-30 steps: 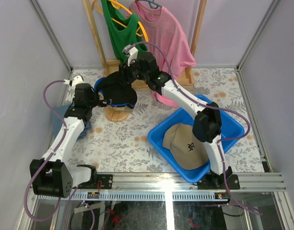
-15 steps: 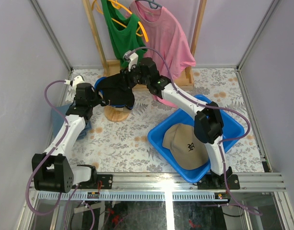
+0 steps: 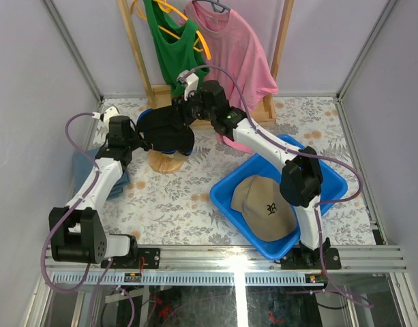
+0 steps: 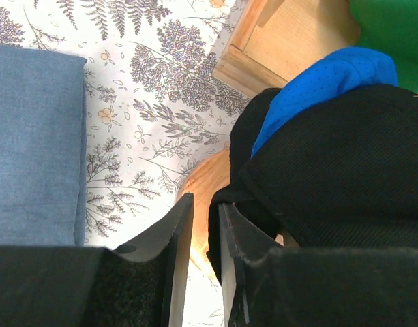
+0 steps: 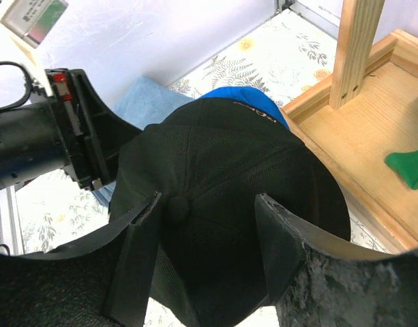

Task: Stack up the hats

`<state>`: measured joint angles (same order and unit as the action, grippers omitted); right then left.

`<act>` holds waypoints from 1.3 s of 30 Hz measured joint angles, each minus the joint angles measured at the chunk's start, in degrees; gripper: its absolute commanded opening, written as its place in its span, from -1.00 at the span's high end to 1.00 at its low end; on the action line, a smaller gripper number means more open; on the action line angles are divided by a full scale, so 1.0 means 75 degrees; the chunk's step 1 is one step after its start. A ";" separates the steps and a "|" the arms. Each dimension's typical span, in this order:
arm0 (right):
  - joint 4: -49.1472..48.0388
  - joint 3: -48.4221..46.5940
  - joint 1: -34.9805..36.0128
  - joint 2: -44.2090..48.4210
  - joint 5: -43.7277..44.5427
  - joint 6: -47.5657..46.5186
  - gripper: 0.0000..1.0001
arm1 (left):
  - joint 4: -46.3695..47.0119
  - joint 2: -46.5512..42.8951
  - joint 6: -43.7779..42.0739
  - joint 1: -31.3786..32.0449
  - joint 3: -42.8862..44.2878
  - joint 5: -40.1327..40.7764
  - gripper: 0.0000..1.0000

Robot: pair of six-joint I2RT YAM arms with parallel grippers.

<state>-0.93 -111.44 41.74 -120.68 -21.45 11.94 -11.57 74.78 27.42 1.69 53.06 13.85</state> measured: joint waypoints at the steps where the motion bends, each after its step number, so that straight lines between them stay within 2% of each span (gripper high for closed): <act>1: -0.0003 0.0064 0.0000 0.0085 0.0023 0.0020 -0.25 | 0.0012 0.0052 0.0000 -0.0003 0.0023 -0.0003 0.63; 9: -0.0076 0.0985 -0.0111 0.0985 0.0472 0.0245 -0.25 | 0.0119 0.0498 0.0090 -0.0131 0.0198 -0.0064 0.63; 17: -0.0239 0.1915 -0.0892 0.1652 0.1204 0.0833 -0.26 | 0.0108 0.0930 0.0178 -0.0245 0.0198 -0.0061 0.61; 25: -0.0213 0.2264 -0.1274 0.1582 0.1279 0.1635 -0.26 | 0.0122 0.0930 0.0178 -0.0251 0.0204 -0.0111 0.59; 39: -0.0621 0.3098 -0.1332 0.0877 0.0525 0.3179 -0.26 | 0.0114 0.0930 0.0163 -0.0283 0.0268 -0.0172 0.59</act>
<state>-5.58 -88.20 31.75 -114.10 -17.52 35.79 -10.72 81.76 28.64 -0.43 55.07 12.56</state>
